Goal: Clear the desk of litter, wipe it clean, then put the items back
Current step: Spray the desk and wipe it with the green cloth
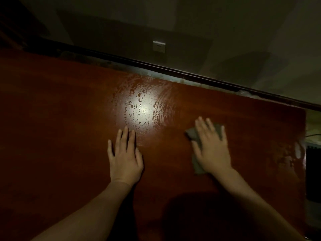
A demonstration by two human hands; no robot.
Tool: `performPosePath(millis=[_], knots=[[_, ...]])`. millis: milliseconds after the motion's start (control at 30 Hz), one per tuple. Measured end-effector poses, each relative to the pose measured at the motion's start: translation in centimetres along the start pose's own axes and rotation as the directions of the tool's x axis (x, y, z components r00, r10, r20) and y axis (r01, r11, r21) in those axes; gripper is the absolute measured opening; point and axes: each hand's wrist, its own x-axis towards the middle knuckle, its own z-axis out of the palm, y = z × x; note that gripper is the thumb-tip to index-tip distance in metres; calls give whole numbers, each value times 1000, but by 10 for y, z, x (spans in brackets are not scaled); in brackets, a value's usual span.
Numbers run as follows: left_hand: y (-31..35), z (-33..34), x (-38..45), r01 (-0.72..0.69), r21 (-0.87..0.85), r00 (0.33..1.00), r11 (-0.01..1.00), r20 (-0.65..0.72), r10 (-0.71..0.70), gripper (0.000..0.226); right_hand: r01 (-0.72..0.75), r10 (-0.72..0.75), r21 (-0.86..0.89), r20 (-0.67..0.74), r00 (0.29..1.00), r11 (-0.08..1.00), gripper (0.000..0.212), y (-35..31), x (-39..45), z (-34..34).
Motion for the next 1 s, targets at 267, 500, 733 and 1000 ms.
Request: performPosePath(millis=[267,500,733,1000], knots=[[1,-1,-1,10,-8,1000,1000,-8,-11,60,-430,437,101,-64,897,897,60,13,101,-26],[5,-2,-1,25,-36,1000,999,-10,-25,60,183,-182,-33,30,983,982,63,-84,-32,20],[4,-6,-3,17,-52,1000,999,-1,-17,60,-33,33,-16,2,999,999,62,4,-91,18],[2,-5,-3,3,-99,1000,995,-20,-5,54,-308,310,67,-26,950,949,62,-62,-2,8]])
